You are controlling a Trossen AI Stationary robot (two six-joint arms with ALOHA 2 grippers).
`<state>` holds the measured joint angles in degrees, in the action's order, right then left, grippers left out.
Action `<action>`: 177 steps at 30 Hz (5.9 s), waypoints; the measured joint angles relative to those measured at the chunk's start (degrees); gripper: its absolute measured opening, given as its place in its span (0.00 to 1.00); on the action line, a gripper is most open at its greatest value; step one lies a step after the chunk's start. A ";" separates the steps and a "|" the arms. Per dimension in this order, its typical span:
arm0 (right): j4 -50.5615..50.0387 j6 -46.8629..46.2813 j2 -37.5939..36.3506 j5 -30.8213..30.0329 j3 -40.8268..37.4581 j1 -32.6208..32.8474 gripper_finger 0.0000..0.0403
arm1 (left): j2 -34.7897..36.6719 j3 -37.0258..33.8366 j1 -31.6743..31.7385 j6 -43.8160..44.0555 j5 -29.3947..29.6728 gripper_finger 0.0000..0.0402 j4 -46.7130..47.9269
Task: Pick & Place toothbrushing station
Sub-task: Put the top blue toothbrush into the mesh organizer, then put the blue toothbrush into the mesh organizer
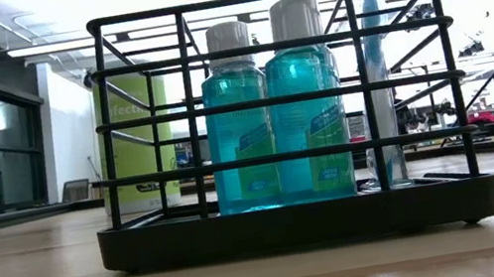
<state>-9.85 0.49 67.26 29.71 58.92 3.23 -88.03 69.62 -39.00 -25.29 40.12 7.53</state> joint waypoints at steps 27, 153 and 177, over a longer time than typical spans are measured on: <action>-0.25 15.75 11.99 21.09 -0.02 -8.48 0.02 | 7.20 -21.22 1.51 4.23 -1.60 0.18 -20.44; -4.17 19.73 22.61 -2.71 -0.08 -2.73 0.32 | 7.15 -21.15 3.98 5.87 -4.34 0.18 -20.88; -15.38 10.50 10.62 -12.95 -0.04 -7.00 0.32 | 7.39 -21.13 -2.01 30.69 11.98 0.18 -11.77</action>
<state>-25.24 10.98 77.89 16.76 58.87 -3.77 -80.65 48.49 -41.02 5.40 52.10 -4.24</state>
